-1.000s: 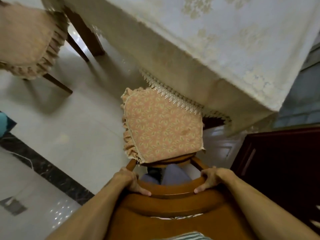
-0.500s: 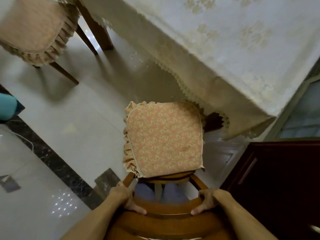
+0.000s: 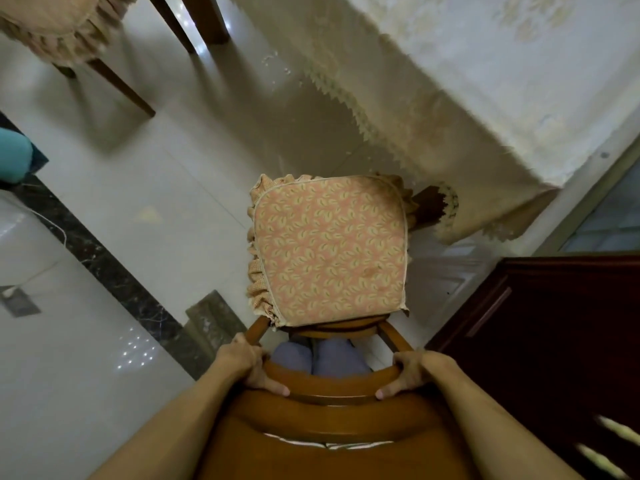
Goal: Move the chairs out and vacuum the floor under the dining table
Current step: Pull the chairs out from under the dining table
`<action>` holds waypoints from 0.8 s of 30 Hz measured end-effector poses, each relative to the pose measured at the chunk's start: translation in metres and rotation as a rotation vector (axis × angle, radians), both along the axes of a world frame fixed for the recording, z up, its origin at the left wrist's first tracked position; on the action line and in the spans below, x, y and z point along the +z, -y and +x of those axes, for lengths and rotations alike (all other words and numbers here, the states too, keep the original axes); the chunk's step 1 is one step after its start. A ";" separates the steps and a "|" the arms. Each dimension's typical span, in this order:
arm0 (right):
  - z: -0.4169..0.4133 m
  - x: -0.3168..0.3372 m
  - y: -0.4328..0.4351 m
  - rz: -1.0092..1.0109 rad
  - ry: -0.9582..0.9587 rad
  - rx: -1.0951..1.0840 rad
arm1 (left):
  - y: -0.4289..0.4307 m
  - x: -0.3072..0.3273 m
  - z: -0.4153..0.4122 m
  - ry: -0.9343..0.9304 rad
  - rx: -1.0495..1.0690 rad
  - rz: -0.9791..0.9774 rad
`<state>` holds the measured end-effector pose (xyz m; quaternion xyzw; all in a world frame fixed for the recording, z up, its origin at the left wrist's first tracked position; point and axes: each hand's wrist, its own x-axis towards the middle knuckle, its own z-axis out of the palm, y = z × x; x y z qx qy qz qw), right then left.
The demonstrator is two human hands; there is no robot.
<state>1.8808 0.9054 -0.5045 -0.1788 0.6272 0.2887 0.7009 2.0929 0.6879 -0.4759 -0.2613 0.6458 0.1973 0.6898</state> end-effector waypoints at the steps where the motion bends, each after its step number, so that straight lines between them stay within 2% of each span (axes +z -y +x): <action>1: 0.002 -0.001 -0.003 0.000 0.002 0.007 | -0.004 -0.002 0.004 0.002 0.003 -0.001; 24: 0.041 -0.018 -0.039 -0.018 -0.049 -0.001 | -0.037 -0.038 0.052 -0.046 0.044 0.007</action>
